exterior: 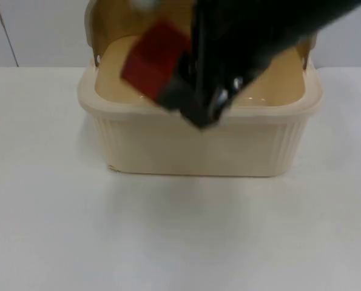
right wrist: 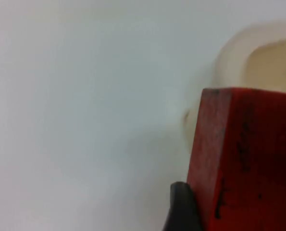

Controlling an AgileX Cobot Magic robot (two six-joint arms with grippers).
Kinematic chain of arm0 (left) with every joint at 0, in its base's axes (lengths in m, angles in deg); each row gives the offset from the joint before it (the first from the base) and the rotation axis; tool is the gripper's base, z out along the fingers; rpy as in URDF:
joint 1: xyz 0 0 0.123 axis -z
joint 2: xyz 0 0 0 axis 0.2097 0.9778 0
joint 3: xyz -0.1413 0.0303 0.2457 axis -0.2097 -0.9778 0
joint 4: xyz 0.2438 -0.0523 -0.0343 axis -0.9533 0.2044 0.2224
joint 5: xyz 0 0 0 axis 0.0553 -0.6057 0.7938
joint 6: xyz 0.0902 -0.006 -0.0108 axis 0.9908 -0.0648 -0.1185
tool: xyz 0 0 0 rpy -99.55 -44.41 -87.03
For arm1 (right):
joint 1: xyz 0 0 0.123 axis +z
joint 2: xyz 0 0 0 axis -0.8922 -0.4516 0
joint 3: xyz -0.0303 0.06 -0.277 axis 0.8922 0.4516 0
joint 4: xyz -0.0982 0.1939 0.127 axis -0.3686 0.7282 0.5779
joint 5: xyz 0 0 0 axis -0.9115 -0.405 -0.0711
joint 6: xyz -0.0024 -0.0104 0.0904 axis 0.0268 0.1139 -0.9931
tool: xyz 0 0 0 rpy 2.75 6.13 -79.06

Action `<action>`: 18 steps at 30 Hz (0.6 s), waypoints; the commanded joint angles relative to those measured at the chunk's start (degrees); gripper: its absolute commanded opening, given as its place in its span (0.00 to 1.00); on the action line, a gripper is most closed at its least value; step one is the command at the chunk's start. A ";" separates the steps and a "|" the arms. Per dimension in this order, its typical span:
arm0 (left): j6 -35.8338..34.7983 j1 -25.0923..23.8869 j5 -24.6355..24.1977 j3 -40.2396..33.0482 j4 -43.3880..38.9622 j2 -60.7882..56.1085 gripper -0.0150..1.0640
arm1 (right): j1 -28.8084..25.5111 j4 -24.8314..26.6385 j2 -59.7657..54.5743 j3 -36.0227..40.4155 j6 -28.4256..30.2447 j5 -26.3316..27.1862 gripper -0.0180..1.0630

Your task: Open the box lid with the left hand, place the block into the box with the right hand, then close the box lid with the left hand.

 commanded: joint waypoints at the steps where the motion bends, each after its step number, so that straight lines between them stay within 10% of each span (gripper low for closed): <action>1: 0.10 -0.18 -0.06 0.38 -0.27 -0.42 0.99 | 0.22 -1.42 2.87 -0.07 -6.65 2.88 0.02; 9: 0.10 -0.18 -0.06 0.38 -0.27 -0.42 0.99 | -2.80 -13.35 2.55 -0.07 -32.93 5.92 0.02; 18: 0.10 -0.18 0.28 0.38 -0.28 -0.42 0.99 | -10.29 -18.93 0.45 -0.07 -39.93 5.92 0.02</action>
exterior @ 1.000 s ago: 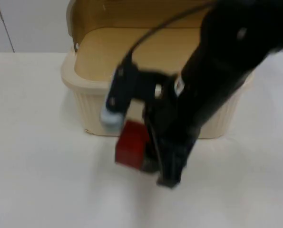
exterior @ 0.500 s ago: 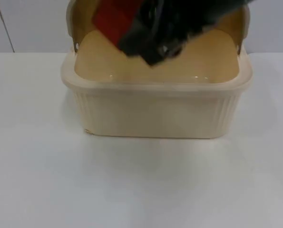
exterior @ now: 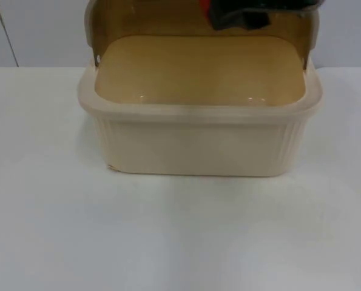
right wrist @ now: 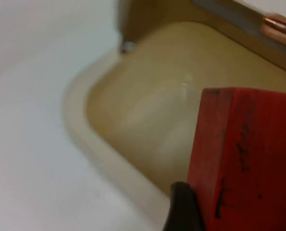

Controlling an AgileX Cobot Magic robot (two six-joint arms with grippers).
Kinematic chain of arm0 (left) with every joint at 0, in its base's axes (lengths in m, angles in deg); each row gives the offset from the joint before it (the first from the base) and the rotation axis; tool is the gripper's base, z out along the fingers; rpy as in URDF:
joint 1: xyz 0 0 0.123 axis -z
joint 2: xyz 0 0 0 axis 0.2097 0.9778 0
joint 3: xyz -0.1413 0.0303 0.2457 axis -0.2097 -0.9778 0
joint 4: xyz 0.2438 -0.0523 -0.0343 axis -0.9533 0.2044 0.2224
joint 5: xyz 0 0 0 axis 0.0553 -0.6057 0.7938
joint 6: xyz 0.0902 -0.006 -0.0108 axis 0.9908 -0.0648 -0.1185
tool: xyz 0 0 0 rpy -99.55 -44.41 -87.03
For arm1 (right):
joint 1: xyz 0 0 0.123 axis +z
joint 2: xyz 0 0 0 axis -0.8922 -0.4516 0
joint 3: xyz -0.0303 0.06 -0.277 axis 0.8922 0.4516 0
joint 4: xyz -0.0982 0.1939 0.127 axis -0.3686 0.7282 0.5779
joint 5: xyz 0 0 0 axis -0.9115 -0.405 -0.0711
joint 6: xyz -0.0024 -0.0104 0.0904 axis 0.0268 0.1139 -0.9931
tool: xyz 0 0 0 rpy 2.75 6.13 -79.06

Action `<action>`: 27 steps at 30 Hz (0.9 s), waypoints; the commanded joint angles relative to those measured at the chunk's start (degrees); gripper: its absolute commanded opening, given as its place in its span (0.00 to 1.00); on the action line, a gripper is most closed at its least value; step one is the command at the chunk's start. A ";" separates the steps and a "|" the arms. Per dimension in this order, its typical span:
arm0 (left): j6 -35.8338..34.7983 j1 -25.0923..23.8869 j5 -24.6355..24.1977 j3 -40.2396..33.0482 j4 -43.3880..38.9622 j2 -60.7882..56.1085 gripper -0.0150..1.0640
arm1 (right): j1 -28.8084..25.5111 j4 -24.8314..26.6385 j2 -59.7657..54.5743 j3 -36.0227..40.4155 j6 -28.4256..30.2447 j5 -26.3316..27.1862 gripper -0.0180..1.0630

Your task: Open the box lid with the left hand, place the block into the box with the right hand, then close the box lid with the left hand.

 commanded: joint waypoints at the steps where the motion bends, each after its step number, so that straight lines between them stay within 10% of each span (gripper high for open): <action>1: 0.02 -0.18 0.28 0.38 -0.28 -0.42 0.99 | -1.39 -0.53 -0.57 -0.07 -2.10 1.17 0.02; 27: 0.11 -0.18 0.42 0.38 -3.08 -0.42 0.99 | -4.90 -1.61 -17.71 -0.07 -1.82 18.47 0.21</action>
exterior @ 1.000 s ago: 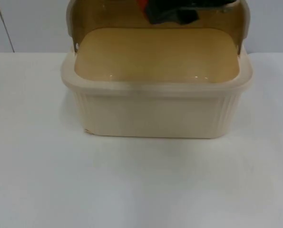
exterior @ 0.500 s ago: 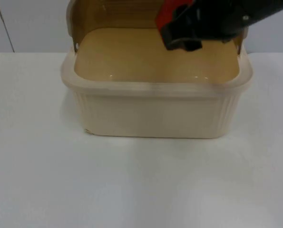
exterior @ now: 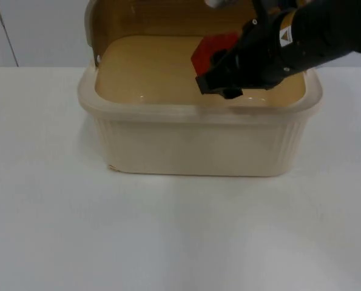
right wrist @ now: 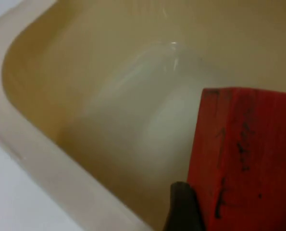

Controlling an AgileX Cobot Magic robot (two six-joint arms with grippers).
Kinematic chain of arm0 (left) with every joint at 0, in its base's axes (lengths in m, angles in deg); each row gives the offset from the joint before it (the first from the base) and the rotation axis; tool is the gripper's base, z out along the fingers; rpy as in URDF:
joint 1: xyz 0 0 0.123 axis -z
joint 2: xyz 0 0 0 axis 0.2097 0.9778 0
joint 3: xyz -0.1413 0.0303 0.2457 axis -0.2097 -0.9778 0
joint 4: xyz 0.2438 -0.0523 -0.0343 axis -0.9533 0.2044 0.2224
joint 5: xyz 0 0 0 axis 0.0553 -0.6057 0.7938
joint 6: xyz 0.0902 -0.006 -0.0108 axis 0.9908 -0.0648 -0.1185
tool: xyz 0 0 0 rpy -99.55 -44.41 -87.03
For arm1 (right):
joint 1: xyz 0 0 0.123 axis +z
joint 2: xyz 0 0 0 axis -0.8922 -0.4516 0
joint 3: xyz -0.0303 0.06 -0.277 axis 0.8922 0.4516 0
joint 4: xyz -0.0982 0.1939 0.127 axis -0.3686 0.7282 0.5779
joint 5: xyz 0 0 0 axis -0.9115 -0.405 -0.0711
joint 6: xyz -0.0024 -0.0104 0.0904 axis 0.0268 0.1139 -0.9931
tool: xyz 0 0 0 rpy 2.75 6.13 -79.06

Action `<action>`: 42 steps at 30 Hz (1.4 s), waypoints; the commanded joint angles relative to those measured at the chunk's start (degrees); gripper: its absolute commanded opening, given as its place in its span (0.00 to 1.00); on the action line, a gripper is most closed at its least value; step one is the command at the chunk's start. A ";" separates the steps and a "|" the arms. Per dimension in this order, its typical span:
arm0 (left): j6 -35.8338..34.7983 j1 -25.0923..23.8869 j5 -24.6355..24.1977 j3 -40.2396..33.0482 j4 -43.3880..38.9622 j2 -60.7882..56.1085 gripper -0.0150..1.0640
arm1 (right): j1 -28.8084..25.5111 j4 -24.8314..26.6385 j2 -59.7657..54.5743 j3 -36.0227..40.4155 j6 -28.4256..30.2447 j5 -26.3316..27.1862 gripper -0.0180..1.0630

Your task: Open the box lid with the left hand, place the block into the box with the right hand, then close the box lid with the left hand.

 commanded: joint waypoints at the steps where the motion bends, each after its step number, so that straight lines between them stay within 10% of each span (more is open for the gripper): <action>1: 0.05 -0.18 0.42 0.38 -0.62 -0.42 0.99 | -0.27 -0.02 -0.70 -0.07 -0.18 3.51 0.22; 4: 0.05 -0.18 0.42 0.38 -0.64 -0.32 0.99 | -0.27 -0.02 -1.07 -0.07 -0.18 3.67 0.33; 8: 0.05 -0.18 0.42 0.38 -0.85 -0.32 0.99 | -0.27 -0.36 -1.07 -0.07 -0.44 3.54 0.91; 10: 0.05 -0.18 0.42 0.38 -0.85 -0.32 0.99 | -0.27 -0.36 -1.07 -0.07 -0.30 3.54 0.99; 21: 0.05 -0.18 0.42 0.38 -1.92 -0.32 0.99 | -0.14 -0.26 0.52 -0.07 -0.18 2.67 0.98; 29: 0.05 -0.18 0.42 0.38 -1.92 -0.32 0.99 | 1.39 -0.26 6.56 0.19 2.37 -14.79 0.98; 42: 0.05 -0.18 0.42 0.38 -1.92 -0.32 0.99 | 5.27 -0.30 26.02 7.58 -0.89 -18.45 0.98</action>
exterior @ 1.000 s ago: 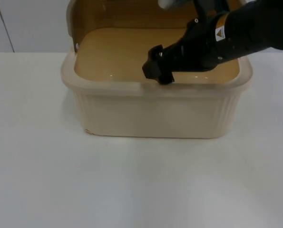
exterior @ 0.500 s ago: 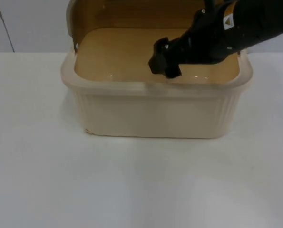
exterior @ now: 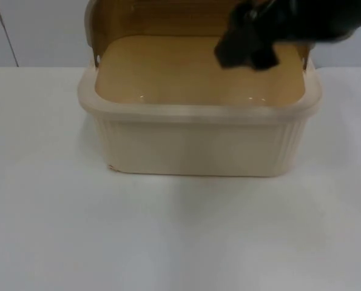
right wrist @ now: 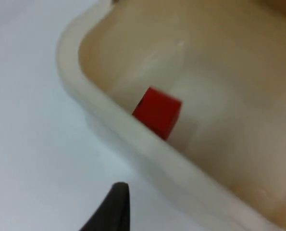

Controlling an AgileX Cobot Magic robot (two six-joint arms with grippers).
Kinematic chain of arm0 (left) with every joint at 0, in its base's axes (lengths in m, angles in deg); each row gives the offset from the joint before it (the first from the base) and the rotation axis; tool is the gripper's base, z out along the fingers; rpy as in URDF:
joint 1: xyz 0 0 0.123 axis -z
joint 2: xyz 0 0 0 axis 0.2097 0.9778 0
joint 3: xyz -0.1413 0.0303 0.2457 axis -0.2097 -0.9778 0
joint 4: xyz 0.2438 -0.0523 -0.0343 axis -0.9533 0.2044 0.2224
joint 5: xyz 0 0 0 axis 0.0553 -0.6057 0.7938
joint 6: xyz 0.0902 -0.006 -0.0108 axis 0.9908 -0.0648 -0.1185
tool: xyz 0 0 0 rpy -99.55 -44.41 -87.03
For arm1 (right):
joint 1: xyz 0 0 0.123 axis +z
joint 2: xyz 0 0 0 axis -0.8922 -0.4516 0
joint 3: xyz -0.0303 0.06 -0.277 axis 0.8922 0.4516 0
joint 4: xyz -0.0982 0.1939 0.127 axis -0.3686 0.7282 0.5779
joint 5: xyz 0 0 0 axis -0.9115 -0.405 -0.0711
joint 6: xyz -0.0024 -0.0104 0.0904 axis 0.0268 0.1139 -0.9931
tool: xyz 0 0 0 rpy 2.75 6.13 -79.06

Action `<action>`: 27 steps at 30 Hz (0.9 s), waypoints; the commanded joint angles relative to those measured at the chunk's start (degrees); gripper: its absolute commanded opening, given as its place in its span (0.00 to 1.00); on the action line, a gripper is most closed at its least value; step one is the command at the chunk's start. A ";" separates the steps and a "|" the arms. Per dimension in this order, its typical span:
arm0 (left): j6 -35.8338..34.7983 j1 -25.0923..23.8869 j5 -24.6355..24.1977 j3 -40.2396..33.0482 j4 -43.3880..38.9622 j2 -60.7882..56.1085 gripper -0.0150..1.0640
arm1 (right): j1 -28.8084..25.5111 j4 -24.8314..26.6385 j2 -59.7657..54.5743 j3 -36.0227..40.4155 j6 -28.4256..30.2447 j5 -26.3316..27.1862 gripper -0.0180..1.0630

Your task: Open the box lid with the left hand, place the block into the box with the right hand, then close the box lid with the left hand.

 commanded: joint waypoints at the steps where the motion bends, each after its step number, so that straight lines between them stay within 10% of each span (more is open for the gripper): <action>1: -0.04 -0.18 0.42 0.38 -0.33 -0.32 0.99 | -1.96 -0.04 5.44 0.30 -0.54 -1.60 0.98; 16: -0.04 0.16 0.42 0.38 -0.34 -0.32 0.99 | -32.73 -5.83 35.51 0.06 -0.54 -14.52 0.98; 27: -0.04 0.16 0.42 0.38 -0.12 -0.32 0.99 | -36.27 -1.20 38.41 0.06 2.81 -18.20 0.98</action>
